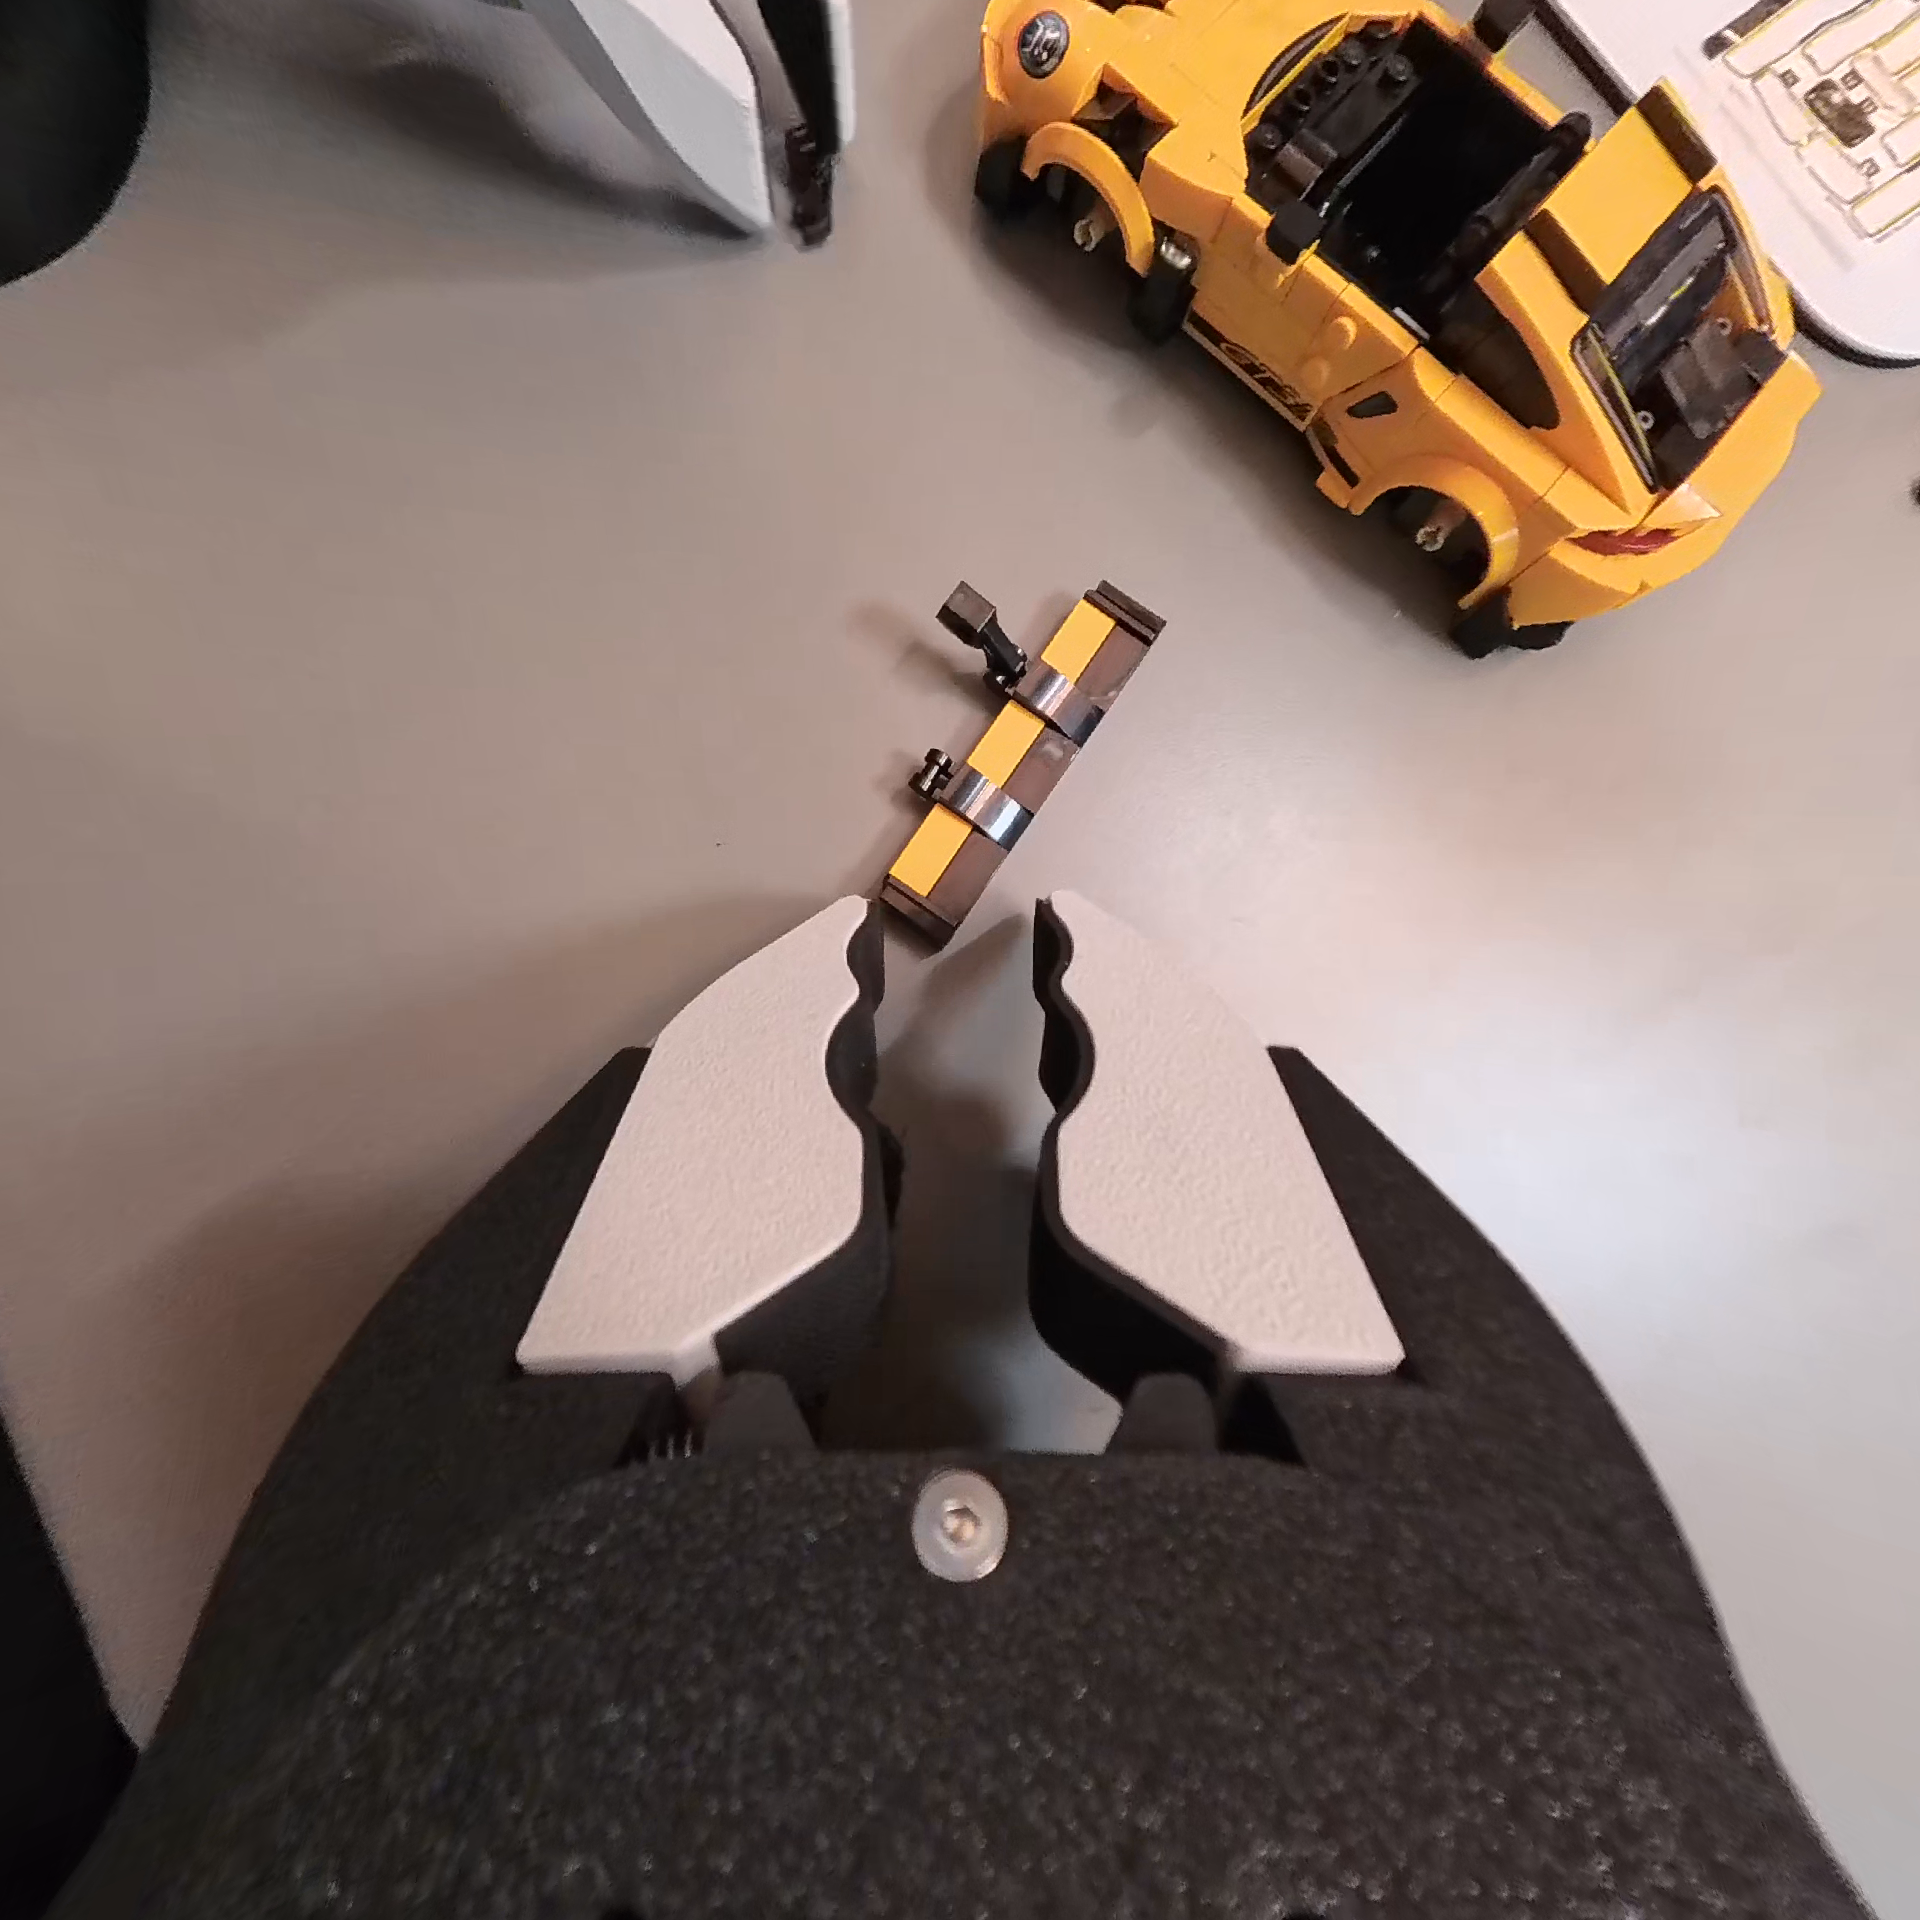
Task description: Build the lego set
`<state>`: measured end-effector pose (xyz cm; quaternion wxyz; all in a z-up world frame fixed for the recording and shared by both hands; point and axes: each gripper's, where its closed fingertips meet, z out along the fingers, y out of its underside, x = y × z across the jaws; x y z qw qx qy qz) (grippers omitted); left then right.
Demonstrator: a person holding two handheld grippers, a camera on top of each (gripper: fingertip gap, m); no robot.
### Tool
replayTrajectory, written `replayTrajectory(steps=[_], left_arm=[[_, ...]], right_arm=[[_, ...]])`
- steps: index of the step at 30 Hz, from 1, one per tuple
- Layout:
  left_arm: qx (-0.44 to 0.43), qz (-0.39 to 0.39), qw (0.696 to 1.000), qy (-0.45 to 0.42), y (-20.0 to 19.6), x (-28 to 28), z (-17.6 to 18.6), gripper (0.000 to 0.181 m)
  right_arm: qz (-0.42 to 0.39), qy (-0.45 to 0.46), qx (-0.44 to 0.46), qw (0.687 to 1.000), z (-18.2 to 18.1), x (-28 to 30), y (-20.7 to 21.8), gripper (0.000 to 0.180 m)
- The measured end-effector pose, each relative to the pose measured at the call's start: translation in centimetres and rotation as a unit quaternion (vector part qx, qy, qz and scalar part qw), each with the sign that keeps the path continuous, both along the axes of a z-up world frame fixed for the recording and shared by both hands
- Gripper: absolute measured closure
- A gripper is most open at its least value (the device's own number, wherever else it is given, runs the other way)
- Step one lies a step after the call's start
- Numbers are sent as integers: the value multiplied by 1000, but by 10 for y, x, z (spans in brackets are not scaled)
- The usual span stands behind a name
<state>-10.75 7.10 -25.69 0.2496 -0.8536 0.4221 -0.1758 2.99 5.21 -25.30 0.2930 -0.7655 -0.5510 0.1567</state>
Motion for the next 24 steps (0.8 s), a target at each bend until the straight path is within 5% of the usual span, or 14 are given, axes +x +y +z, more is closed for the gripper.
replayTrajectory(steps=[7, 16, 24], left_arm=[[-41, 14, 998, -40, -17, 7, 2, 162], [-98, 142, 980, -97, -4, 7, 5, 159], [-55, 154, 985, -46, 0, 16, 2, 163]], right_arm=[[-1, 1, -2, 1000, 0, 0, 1, 154], [0, -4, 10, 1000, 0, 1, 0, 154], [-1, 7, 14, 1000, 3, 1, 0, 154]])
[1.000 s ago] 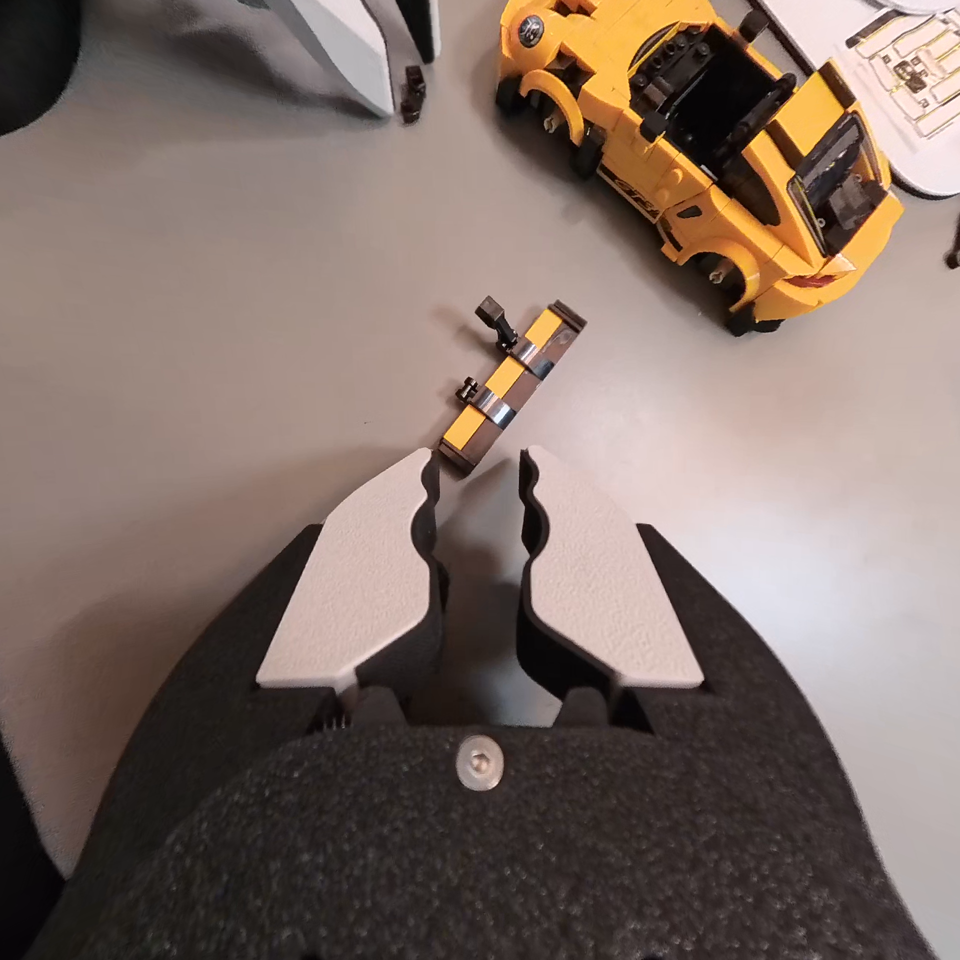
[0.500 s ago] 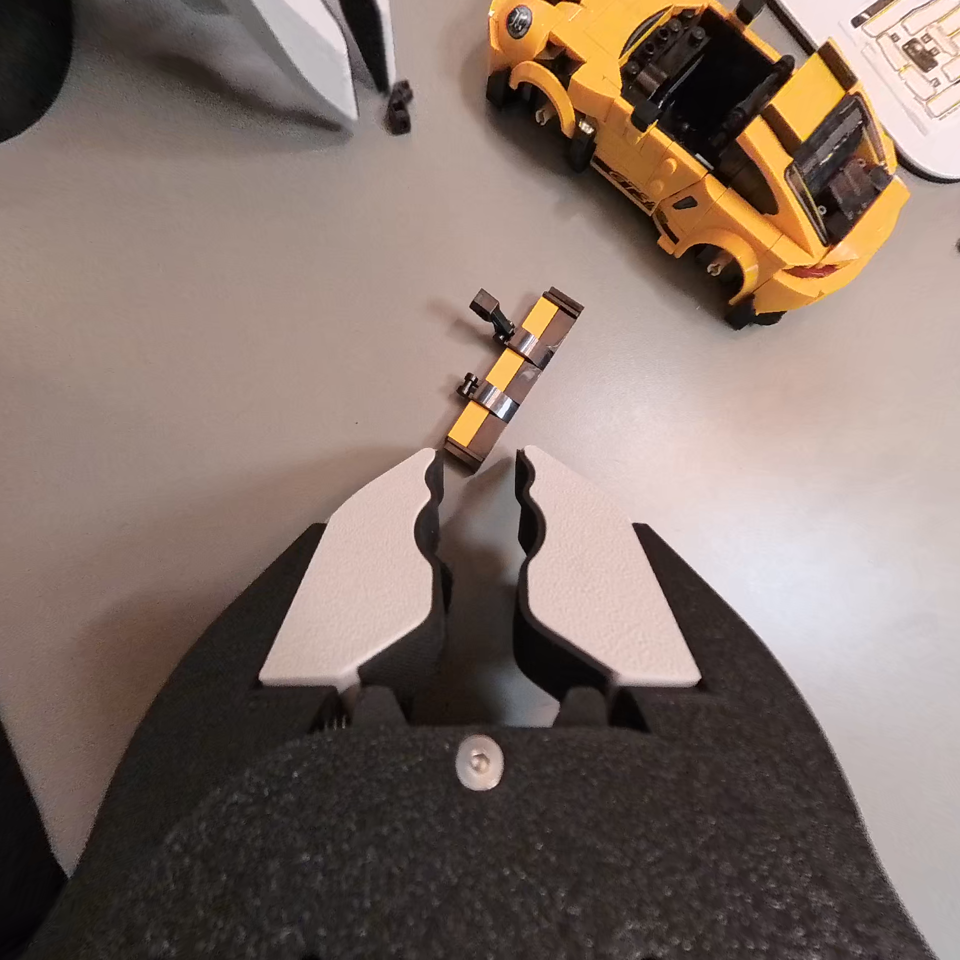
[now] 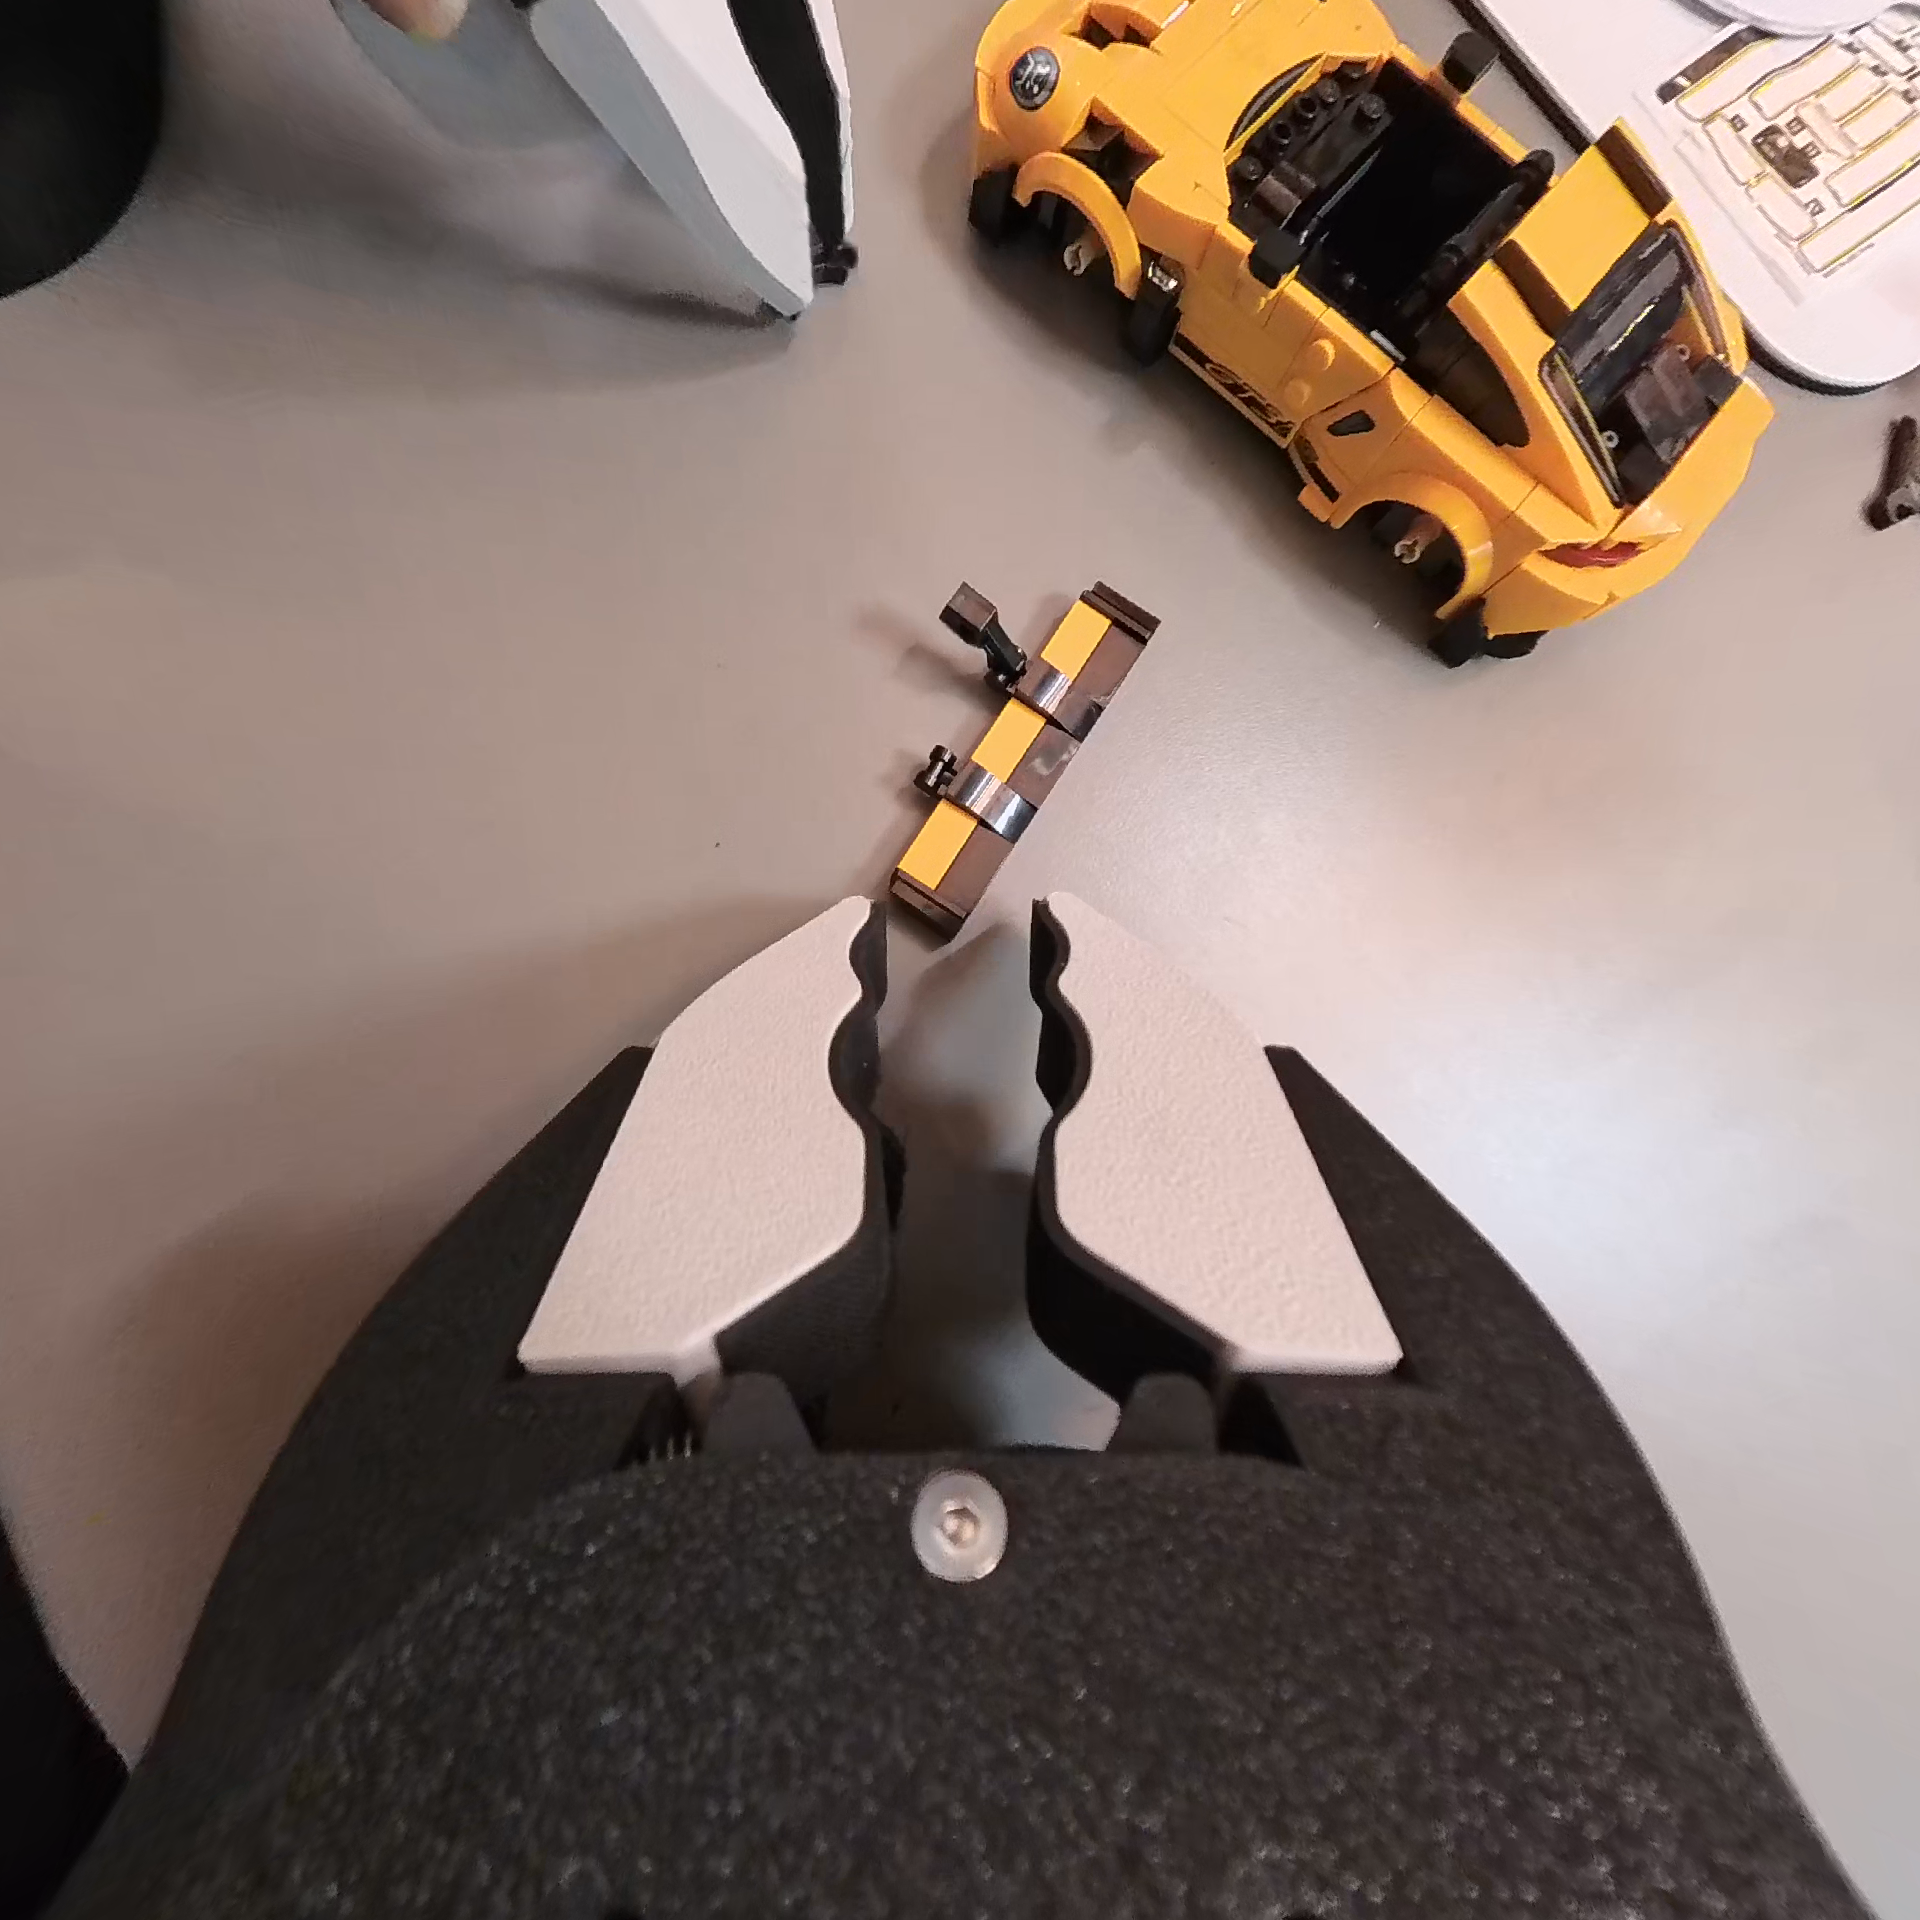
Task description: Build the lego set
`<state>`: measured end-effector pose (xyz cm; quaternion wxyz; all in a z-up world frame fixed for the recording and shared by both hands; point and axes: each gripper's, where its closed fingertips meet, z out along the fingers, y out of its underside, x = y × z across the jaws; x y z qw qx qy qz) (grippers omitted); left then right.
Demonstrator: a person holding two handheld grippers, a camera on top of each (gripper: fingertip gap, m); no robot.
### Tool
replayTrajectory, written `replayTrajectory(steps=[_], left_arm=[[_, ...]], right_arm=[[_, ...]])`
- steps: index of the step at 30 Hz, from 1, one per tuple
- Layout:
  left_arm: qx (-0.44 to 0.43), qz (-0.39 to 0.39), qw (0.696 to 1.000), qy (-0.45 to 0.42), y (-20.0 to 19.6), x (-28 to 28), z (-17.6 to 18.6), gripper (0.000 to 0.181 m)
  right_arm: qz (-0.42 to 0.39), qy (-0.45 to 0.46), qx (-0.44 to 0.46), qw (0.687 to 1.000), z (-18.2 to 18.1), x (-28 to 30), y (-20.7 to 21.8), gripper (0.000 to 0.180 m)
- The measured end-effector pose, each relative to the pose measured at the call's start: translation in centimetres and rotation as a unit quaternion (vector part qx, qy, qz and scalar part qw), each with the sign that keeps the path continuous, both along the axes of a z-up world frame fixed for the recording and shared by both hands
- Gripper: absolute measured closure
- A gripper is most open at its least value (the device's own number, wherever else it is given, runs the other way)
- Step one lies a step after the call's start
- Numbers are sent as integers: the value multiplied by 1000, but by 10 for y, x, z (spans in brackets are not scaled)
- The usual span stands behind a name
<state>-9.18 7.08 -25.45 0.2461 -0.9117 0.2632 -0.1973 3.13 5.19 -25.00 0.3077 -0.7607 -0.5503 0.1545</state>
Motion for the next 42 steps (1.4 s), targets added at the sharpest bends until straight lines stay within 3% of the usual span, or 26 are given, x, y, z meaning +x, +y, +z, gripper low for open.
replayTrajectory(steps=[6, 11, 19, 23, 31, 34, 37, 39, 42], left_arm=[[27, -27, 998, 53, -1, 1, -1, 164], [157, -144, 975, 58, -9, 37, 25, 164], [346, -247, 905, 26, -27, 97, 87, 164], [372, -272, 887, 38, -30, 109, 93, 164], [386, -285, 875, 56, -35, 113, 93, 164], [370, -270, 889, -12, -40, 115, 103, 165], [257, -228, 921, -185, -44, 116, 117, 160], [199, -200, 919, -276, -44, 115, 129, 167], [156, -186, 910, -336, -44, 117, 137, 170]], right_arm=[[-5, 20, 4, 1000, 6, -1, 2, 154], [3, 124, 3, 992, 38, -10, 3, 154], [42, 296, -188, 936, 89, -22, -8, 155], [44, 323, -250, 912, 100, -22, -11, 164], [52, 321, -268, 907, 92, -22, -17, 175], [79, 355, -278, 889, 101, -19, -20, 176], [112, 411, -276, 861, 122, -15, -25, 177], [118, 437, -246, 857, 133, -14, -24, 177], [121, 467, -215, 849, 146, -13, -22, 177]])
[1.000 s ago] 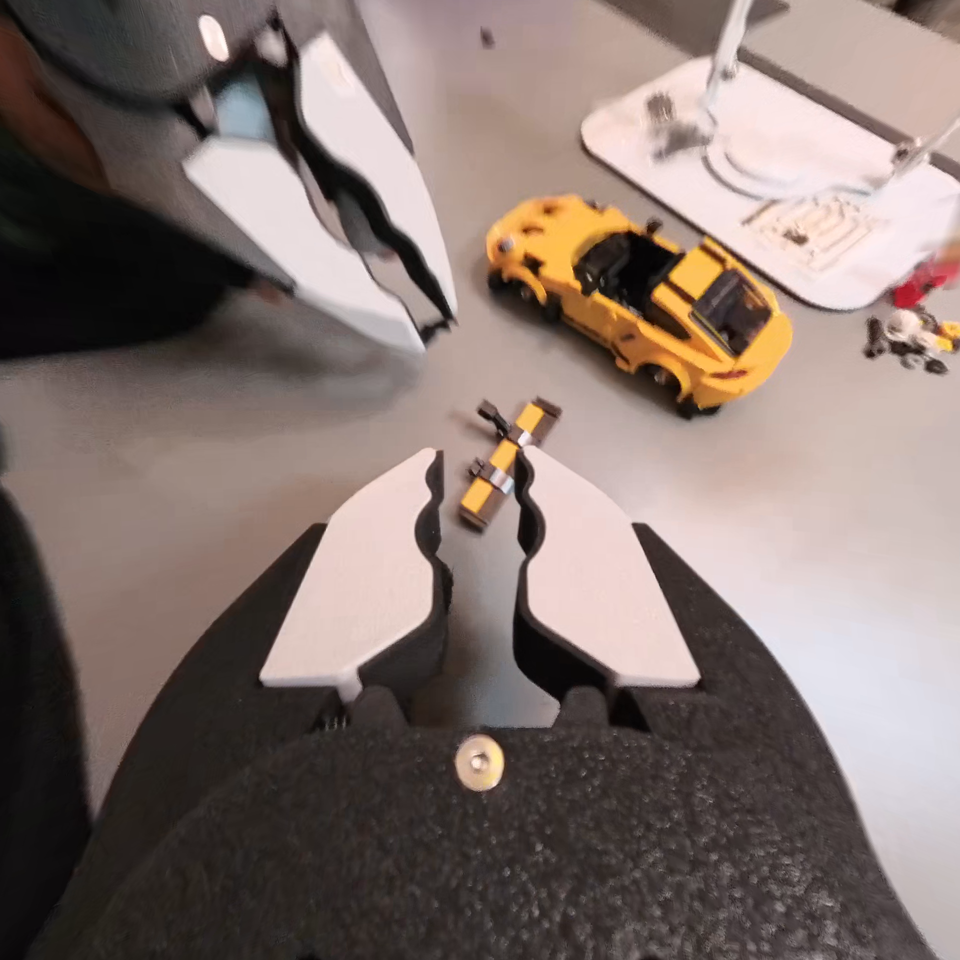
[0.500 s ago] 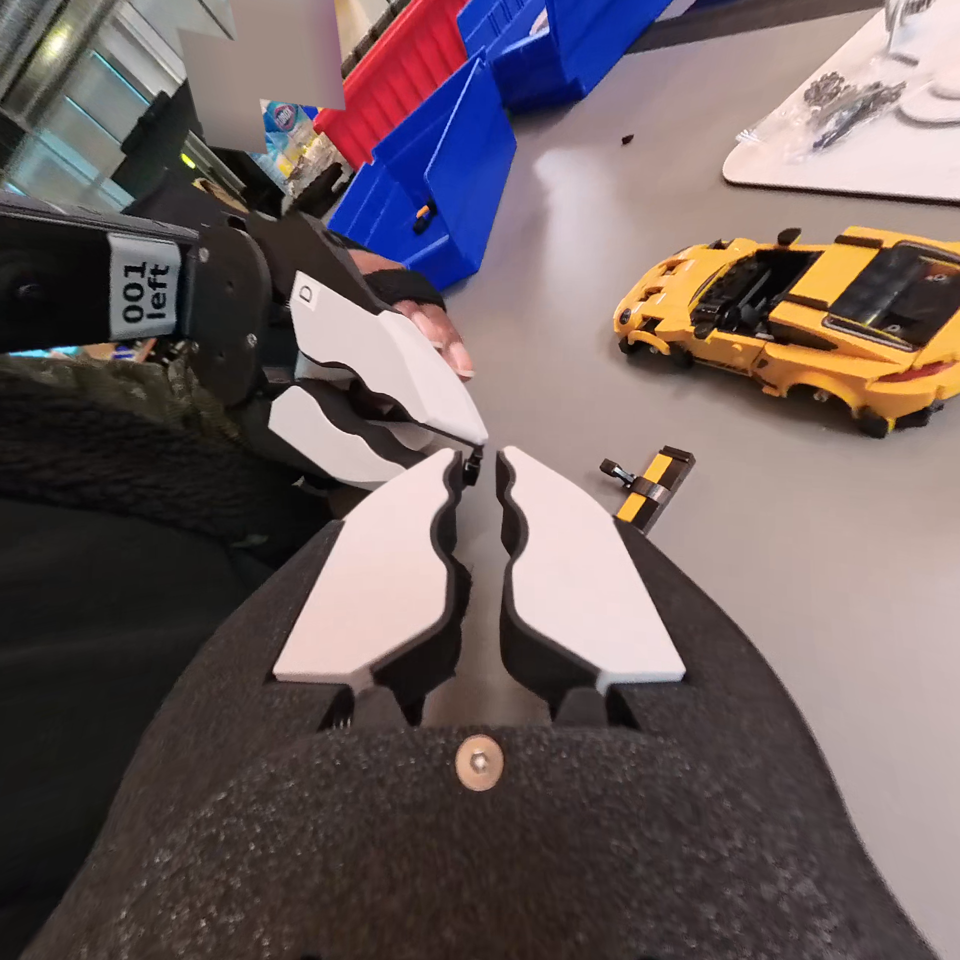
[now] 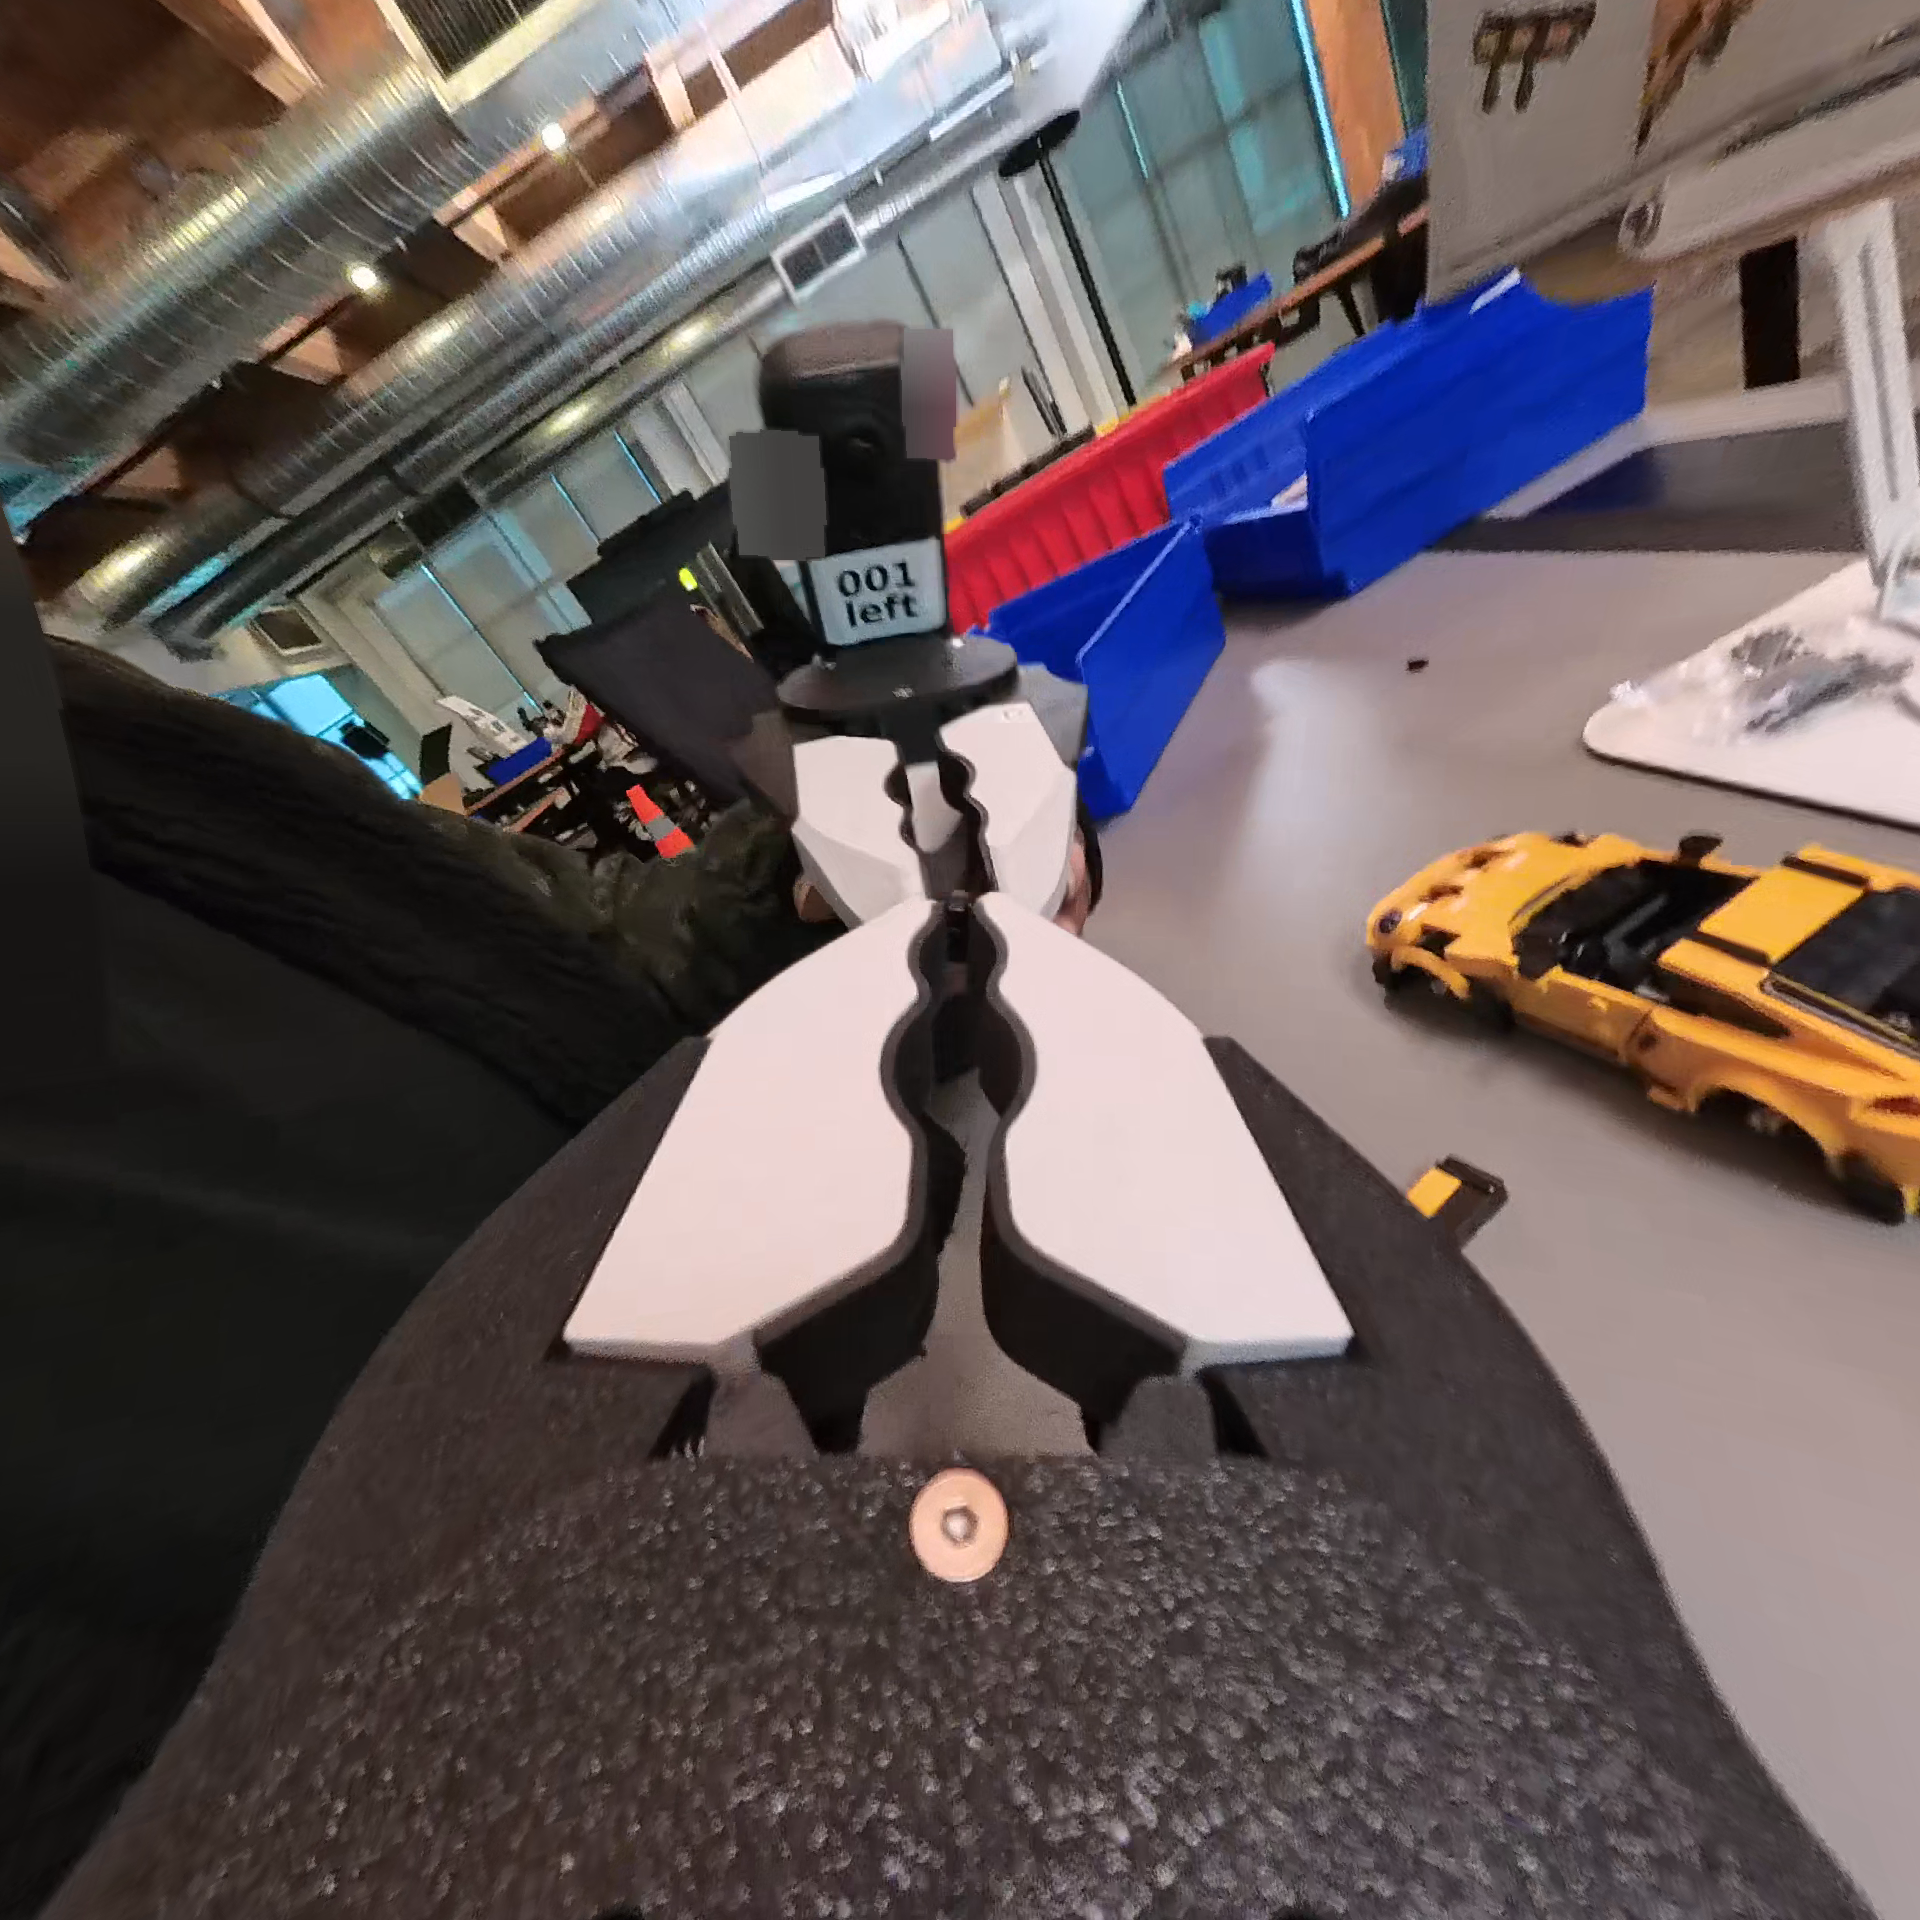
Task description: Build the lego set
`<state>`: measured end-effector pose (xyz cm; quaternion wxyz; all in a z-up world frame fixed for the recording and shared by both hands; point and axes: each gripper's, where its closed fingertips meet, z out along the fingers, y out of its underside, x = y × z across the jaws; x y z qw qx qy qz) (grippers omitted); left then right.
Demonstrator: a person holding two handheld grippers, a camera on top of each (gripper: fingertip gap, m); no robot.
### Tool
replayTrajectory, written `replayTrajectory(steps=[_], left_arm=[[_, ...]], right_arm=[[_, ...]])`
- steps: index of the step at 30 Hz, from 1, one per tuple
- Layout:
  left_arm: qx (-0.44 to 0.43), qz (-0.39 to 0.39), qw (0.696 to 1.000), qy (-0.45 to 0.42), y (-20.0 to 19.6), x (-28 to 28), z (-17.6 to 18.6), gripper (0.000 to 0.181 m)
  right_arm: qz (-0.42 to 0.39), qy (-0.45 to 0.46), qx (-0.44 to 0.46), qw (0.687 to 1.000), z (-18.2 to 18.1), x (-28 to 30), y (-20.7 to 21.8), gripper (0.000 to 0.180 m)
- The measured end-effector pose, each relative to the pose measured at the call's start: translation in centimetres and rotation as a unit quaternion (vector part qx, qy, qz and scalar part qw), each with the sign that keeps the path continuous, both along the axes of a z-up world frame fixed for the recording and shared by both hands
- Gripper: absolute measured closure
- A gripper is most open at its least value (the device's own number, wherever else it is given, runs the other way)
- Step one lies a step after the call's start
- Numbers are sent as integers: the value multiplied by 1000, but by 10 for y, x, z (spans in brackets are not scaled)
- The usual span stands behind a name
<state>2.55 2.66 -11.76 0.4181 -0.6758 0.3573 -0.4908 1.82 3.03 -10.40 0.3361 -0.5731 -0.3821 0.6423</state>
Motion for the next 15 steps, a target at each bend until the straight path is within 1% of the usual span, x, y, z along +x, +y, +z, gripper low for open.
replayTrajectory(steps=[2, 3, 7, 9, 12, 15], left_arm=[[-23, -9, 999, -27, -2, 2, 5, 176], [-31, -9, 999, -37, -1, 3, 6, 176], [-57, -16, 996, -64, -2, 2, 9, 175], [-69, -19, 995, -76, -2, 2, 9, 171], [-87, -28, 991, -98, -2, 3, 10, 172], [-95, -29, 990, -105, -2, 3, 9, 169]], right_arm=[[-2, 12, 2, 1000, 4, 1, 1, 177], [-1, 16, 1, 1000, 5, 1, 1, 177], [4, 25, 3, 1000, 7, 1, 0, 177], [8, 32, 3, 999, 8, 1, -1, 177], [6, 39, 6, 999, 9, 1, -1, 177], [6, 38, 14, 999, 9, 2, -1, 177]])
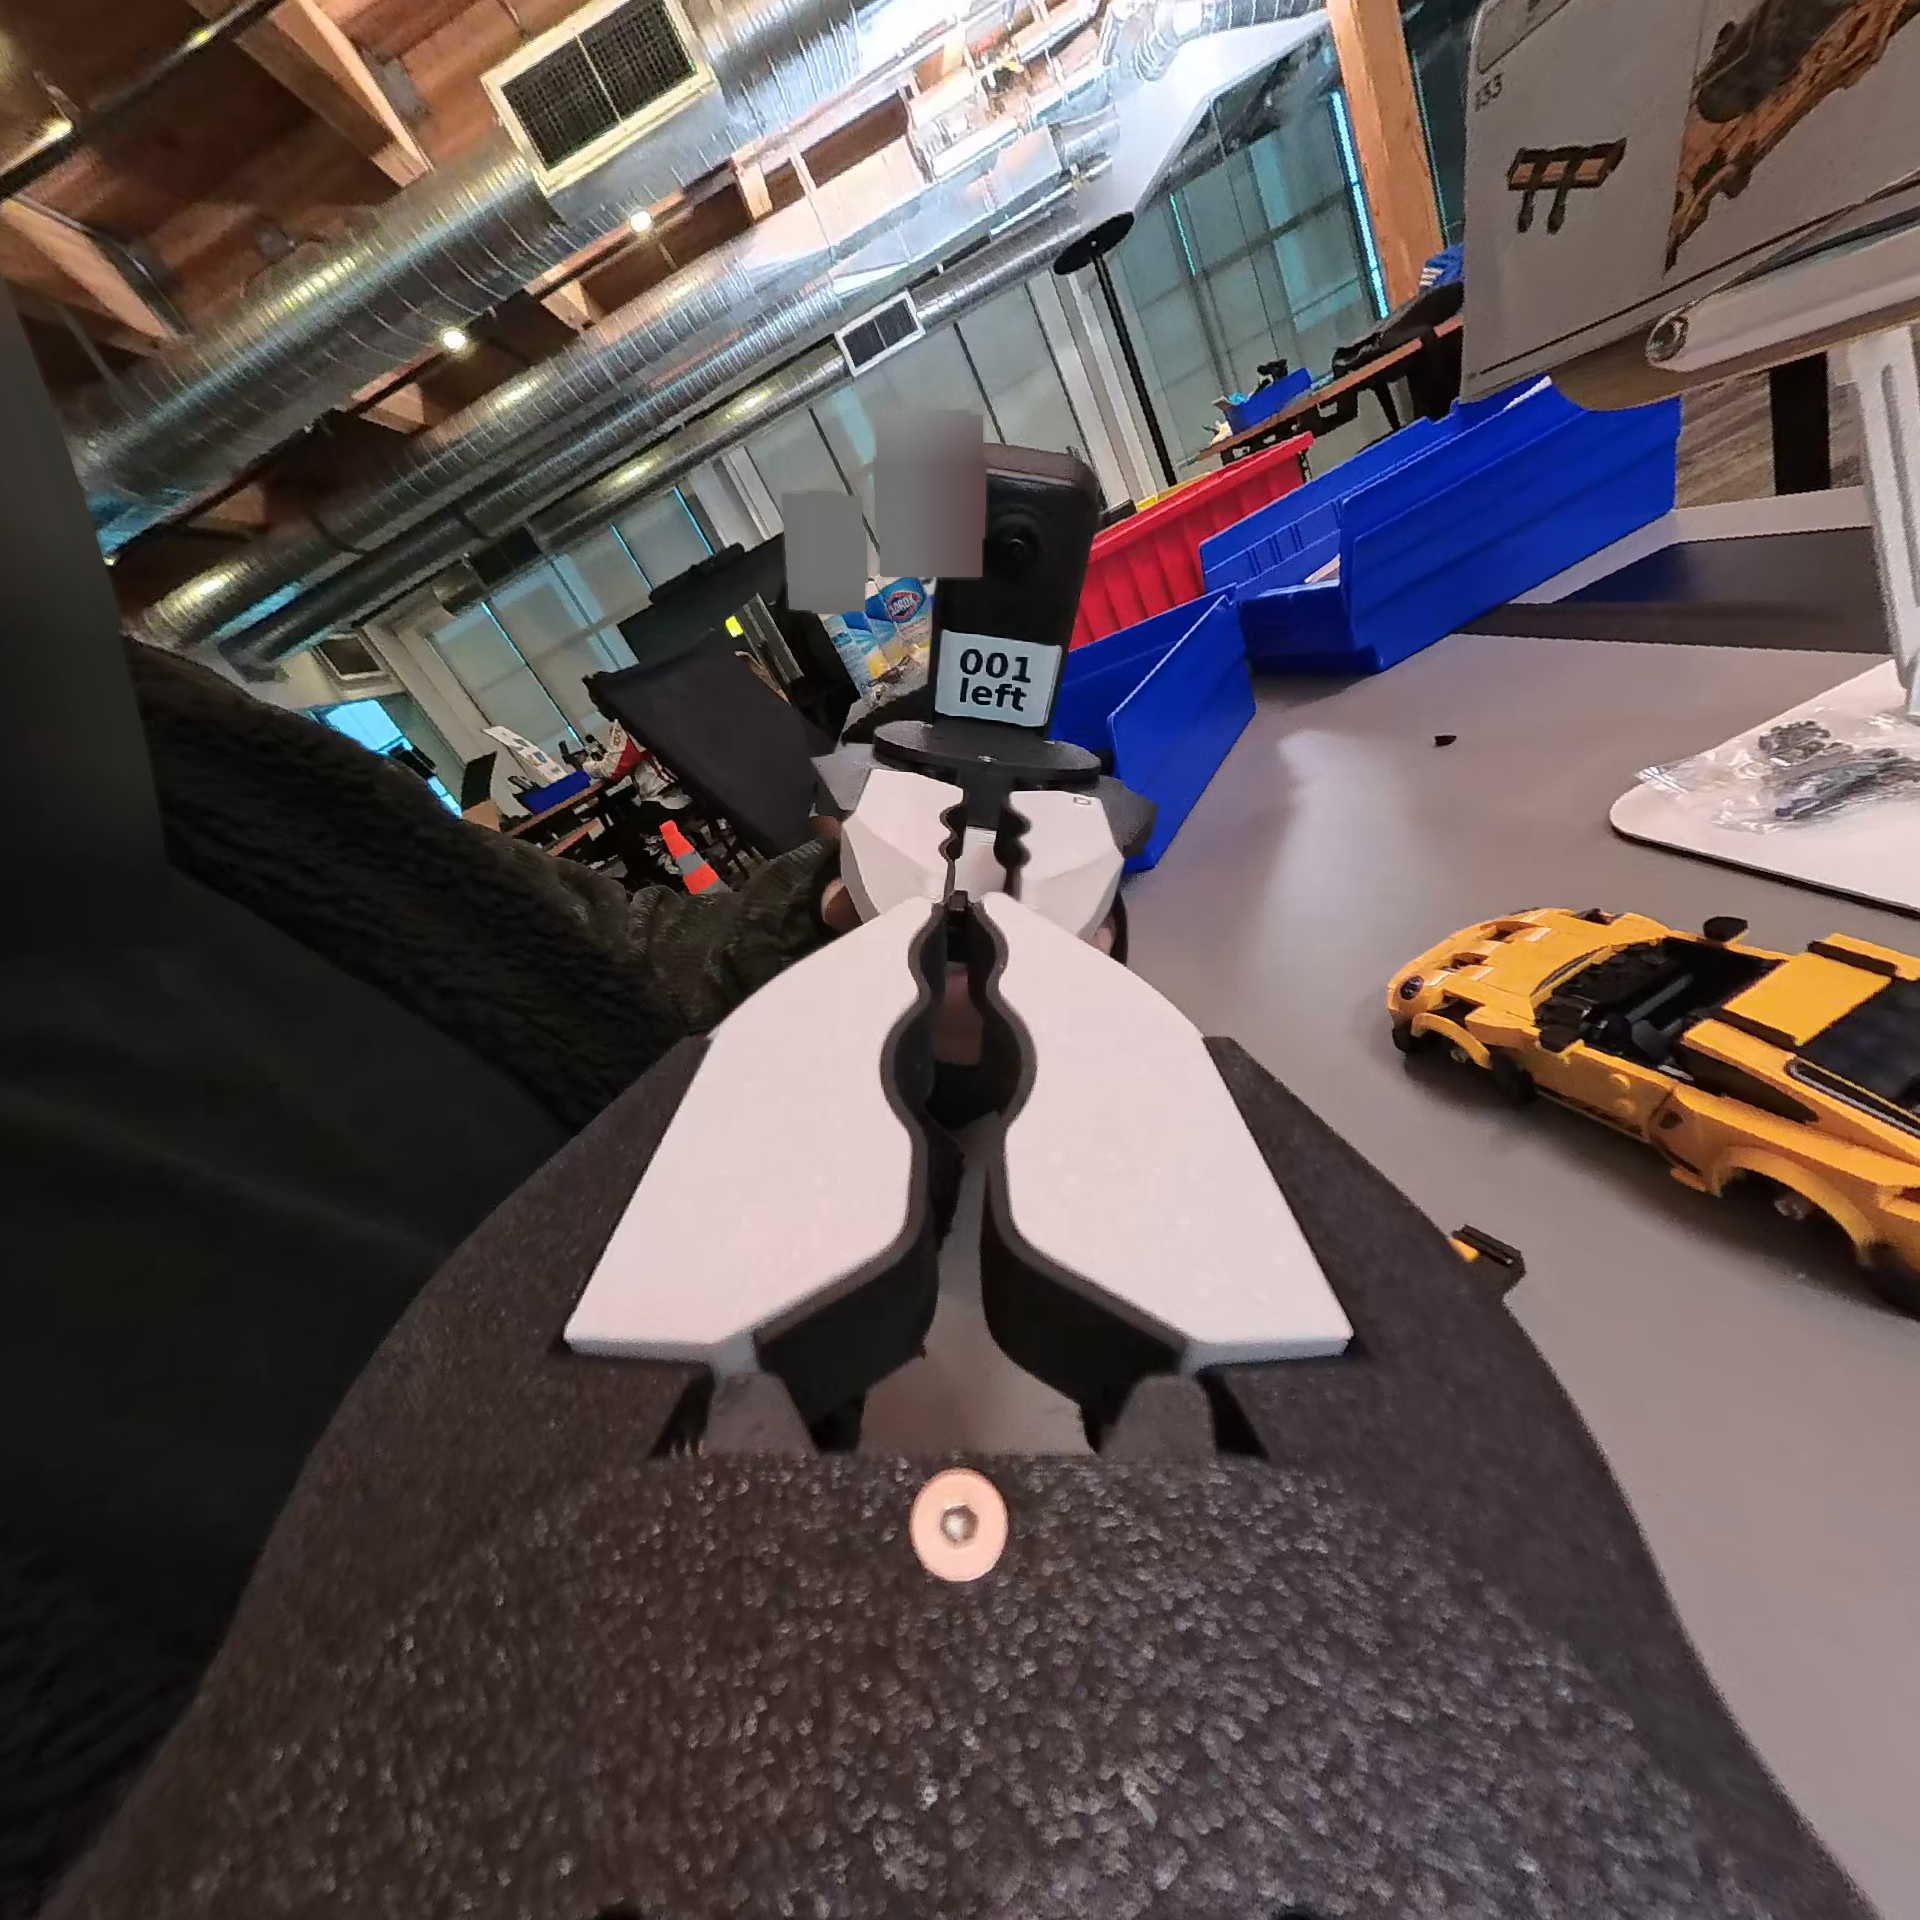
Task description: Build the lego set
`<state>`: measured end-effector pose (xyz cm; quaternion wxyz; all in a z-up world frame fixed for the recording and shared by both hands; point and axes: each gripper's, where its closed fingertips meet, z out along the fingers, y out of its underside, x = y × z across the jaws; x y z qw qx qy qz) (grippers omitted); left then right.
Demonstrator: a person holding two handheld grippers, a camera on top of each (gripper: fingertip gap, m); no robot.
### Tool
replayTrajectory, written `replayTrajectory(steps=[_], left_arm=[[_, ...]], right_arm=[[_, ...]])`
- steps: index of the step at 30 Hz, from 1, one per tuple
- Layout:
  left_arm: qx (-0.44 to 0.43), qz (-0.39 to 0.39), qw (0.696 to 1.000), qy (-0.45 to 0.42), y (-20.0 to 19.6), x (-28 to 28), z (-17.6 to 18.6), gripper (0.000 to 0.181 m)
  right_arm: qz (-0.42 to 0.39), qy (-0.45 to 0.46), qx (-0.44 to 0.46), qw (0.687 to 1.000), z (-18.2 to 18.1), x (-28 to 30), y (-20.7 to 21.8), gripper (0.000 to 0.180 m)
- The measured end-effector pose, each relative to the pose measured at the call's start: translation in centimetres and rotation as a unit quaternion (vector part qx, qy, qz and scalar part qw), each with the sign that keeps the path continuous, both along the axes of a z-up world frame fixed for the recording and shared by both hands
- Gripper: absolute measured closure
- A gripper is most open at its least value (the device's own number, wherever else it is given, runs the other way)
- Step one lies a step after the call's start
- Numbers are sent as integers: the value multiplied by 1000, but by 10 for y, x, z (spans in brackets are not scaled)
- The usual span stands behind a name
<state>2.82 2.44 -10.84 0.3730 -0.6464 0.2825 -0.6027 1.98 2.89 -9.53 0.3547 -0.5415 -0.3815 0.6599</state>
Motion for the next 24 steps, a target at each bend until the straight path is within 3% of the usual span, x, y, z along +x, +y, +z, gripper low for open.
replayTrajectory(steps=[7, 24], left_arm=[[-7, -4, 1000, -10, -3, 0, -1, 176], [-25, 9, 999, -33, 3, -3, -3, 173]], right_arm=[[-3, -3, 1, 1000, -2, -1, 0, 177], [-5, -4, -13, 1000, -7, -4, 4, 177]])
